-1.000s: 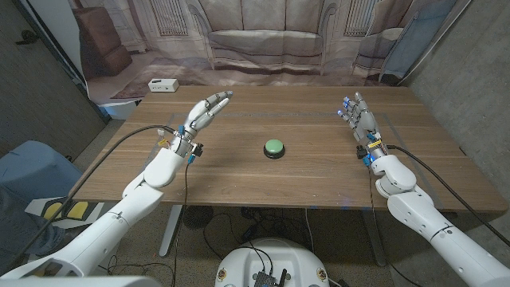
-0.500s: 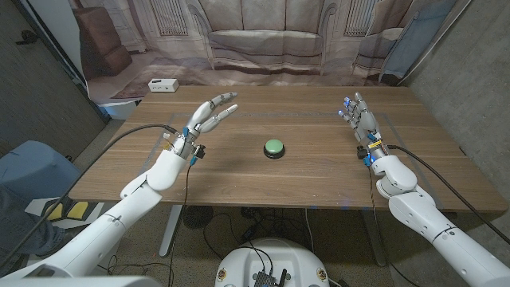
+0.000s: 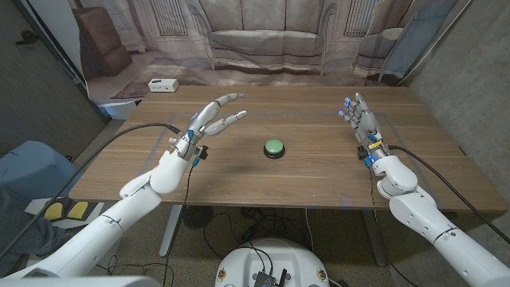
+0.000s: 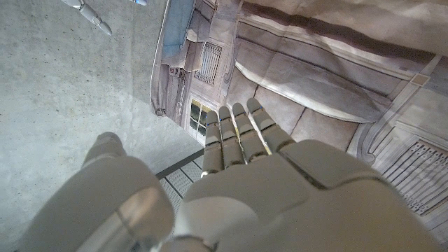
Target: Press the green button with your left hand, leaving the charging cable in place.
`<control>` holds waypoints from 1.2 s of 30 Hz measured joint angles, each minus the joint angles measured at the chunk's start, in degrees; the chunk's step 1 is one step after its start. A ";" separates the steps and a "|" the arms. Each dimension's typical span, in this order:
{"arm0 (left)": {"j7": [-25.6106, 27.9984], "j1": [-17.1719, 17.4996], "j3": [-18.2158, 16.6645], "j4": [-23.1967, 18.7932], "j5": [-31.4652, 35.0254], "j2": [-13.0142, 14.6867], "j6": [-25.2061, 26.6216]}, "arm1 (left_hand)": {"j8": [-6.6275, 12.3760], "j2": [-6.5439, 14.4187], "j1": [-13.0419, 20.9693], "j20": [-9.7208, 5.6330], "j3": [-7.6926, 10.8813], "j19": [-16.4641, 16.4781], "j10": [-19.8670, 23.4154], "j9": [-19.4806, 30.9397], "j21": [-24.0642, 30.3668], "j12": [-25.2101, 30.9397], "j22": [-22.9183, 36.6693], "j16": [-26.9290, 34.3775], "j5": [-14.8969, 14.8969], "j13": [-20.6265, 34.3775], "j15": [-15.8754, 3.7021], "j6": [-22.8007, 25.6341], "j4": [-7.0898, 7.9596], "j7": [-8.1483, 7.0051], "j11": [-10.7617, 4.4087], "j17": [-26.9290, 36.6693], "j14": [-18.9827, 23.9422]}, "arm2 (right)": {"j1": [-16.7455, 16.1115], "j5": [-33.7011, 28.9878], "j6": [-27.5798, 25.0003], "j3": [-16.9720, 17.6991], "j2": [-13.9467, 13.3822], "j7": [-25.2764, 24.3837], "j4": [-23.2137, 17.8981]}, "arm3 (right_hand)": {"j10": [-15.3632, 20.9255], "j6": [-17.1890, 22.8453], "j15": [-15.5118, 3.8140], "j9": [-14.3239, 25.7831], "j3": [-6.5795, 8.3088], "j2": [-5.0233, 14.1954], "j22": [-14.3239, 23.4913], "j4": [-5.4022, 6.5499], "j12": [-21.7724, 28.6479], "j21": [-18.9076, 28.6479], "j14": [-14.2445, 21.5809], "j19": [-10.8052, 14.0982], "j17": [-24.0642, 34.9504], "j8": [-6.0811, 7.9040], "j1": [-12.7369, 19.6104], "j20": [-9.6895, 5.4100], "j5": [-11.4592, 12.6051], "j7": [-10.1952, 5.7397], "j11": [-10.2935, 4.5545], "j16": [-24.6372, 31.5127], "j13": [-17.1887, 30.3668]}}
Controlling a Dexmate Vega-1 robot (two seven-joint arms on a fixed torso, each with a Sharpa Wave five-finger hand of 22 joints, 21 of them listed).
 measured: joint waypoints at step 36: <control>6.48 0.71 4.11 -12.06 18.89 7.20 17.54 | -0.02 0.07 0.06 -0.01 -0.44 1.45 2.34 -0.01 -0.74 0.23 -0.01 0.00 0.41 0.00 -0.41 2.26 -0.04 -0.20 -0.31 0.00 1.63 | -1.71 0.24 1.27 0.82 0.28 -0.43 -0.38 | 0.84 0.71 -0.27 -0.01 -0.23 0.00 0.00 -0.23 0.00 0.01 0.25 -0.01 0.01 0.23 0.00 0.01 -0.23 -0.30 -0.22 0.00 0.00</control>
